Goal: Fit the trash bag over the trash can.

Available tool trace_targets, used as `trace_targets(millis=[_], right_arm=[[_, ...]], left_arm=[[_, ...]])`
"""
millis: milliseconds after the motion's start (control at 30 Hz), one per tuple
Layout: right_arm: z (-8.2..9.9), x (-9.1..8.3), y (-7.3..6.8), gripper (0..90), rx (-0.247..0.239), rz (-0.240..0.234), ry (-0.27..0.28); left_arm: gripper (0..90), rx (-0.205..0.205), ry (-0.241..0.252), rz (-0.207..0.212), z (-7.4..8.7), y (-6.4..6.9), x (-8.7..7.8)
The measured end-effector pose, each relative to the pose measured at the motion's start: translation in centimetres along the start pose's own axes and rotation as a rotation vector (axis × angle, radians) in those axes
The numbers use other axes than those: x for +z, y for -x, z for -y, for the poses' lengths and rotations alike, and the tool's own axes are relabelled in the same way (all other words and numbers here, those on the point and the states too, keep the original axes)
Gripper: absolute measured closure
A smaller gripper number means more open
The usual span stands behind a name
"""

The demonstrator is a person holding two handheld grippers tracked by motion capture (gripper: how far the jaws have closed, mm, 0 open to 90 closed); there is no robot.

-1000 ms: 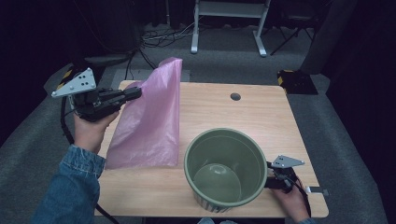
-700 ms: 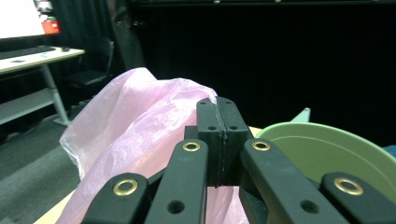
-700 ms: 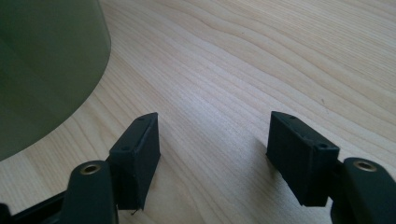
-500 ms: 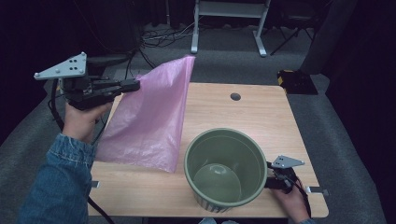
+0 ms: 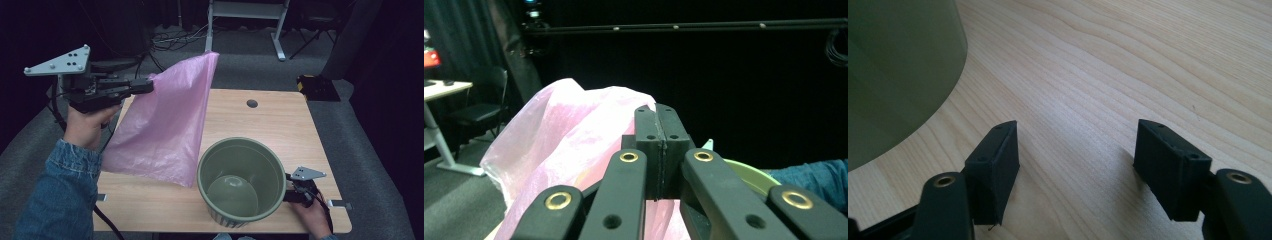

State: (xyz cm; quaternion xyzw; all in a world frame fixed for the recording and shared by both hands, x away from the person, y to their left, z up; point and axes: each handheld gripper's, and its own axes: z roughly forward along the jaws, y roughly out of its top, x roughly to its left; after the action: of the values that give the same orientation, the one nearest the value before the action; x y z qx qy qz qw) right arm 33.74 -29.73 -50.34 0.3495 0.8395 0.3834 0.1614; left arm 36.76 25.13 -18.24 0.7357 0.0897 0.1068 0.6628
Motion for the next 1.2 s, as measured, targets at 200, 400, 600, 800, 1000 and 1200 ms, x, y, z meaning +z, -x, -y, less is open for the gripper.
trace_targets(millis=[200, 400, 600, 800, 1000, 1200], right_arm=[[0.0, 0.0, 0.0, 33.9, -0.001, -0.002, 0.0], [0.0, 0.0, 0.0, 33.7, -0.002, -0.003, 0.0], [0.0, 0.0, 0.0, 33.5, -0.005, -0.007, -0.001], [0.0, 0.0, 0.0, 33.5, -0.009, -0.008, -0.002], [0.0, 0.0, 0.0, 33.5, -0.007, -0.011, 0.0], [0.0, 0.0, 0.0, 33.4, -0.008, -0.012, -0.001]], left_arm=[[89.7, -0.002, 0.011, 0.04, -0.4, 0.1, 2.1], [89.7, 0.003, 0.013, 0.076, -0.9, 0.3, 4.4], [89.7, 0.0, 0.006, 0.112, -1.0, 0.3, 6.9], [89.7, 0.004, 0.001, 0.148, -1.2, 0.5, 9.7], [89.7, 0.014, 0.015, 0.173, -1.3, 0.9, 12.0], [89.7, 0.014, 0.006, 0.197, -1.1, 1.3, 14.7]])
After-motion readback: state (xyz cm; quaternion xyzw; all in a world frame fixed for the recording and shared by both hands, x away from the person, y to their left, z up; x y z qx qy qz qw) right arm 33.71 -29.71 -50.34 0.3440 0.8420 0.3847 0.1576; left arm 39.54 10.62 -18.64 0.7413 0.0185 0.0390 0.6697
